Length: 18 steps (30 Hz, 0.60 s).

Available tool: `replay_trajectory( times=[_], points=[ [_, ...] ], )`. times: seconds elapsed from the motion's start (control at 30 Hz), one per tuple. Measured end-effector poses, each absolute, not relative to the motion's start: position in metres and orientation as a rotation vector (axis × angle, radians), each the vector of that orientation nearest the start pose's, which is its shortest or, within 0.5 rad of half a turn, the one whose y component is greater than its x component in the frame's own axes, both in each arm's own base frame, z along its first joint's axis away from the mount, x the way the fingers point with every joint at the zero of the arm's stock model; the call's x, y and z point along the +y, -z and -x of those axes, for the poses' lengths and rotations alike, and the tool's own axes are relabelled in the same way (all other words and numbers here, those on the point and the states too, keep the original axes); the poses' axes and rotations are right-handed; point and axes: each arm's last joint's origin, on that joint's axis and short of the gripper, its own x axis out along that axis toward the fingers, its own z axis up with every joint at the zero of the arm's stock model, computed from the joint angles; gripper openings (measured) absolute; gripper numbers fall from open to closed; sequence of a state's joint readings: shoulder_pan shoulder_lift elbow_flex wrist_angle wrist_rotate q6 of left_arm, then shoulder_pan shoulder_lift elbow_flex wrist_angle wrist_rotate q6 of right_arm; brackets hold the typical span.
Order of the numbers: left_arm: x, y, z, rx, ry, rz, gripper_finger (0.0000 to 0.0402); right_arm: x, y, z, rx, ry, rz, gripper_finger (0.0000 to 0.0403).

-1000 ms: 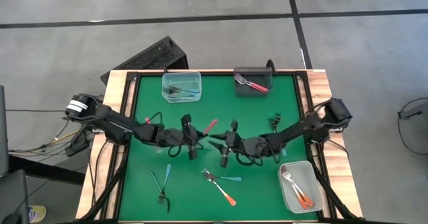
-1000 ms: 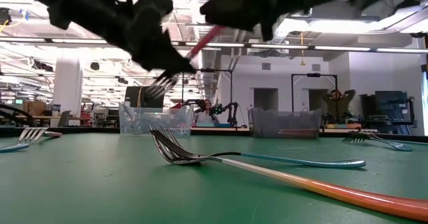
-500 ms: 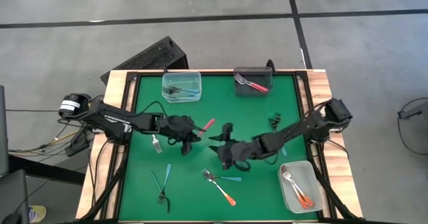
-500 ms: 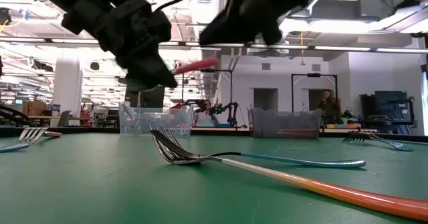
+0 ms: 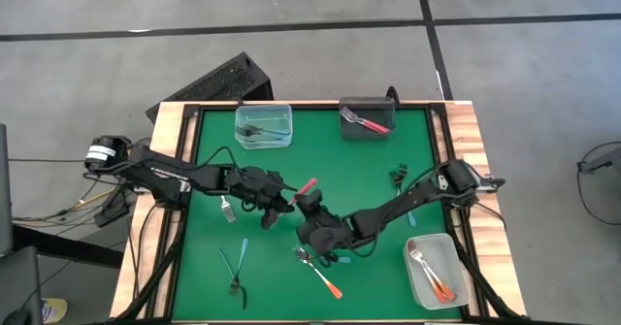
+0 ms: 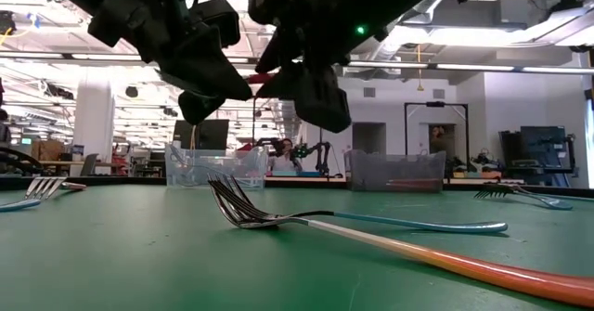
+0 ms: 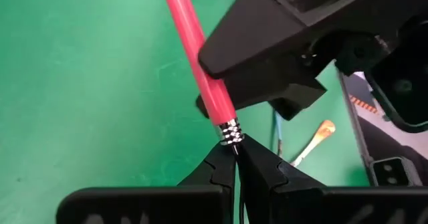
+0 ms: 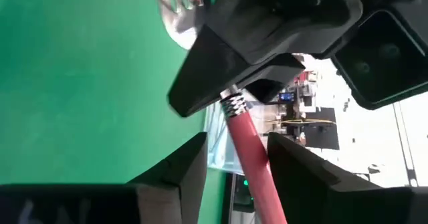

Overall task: Sort silverware by color (type)
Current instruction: Put the pink fork into the black bin

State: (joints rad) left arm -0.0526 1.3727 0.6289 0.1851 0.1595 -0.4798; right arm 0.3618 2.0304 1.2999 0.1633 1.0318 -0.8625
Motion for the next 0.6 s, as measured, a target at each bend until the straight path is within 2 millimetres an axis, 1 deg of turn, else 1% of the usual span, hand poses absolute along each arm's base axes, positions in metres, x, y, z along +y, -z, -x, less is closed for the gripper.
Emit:
replay_trajectory(
  times=[0.13, 0.33, 0.4, 0.47, 0.53, 0.6],
  points=[
    [-0.0203, -0.1899, -0.2700, 0.600, 0.089, 0.503, 0.0000, 0.1276, -0.1750, -0.4114, 0.736, 0.486, 1.199, 0.0152],
    [-0.0204, -0.1900, -0.2701, 0.599, 0.089, 0.507, 0.0001, 0.1269, -0.1730, -0.4099, 0.763, 0.495, 1.229, 0.0058],
    [-0.0204, -0.1904, -0.2702, 0.594, 0.090, 0.495, 0.0005, 0.1305, -0.1730, -0.4087, 0.758, 0.491, 1.232, 0.0056],
    [-0.0198, -0.1913, -0.2701, 0.580, 0.071, 0.448, 0.0015, 0.1329, -0.1728, -0.4077, 0.755, 0.492, 1.229, 0.0056],
    [-0.0184, -0.1942, -0.2692, 0.552, 0.026, 0.374, 0.0034, 0.1334, -0.1725, -0.4072, 0.746, 0.503, 1.197, 0.0056],
    [-0.0165, -0.1993, -0.2677, 0.511, -0.009, 0.322, 0.0062, 0.1309, -0.1722, -0.4066, 0.744, 0.519, 1.151, 0.0052]
  ],
)
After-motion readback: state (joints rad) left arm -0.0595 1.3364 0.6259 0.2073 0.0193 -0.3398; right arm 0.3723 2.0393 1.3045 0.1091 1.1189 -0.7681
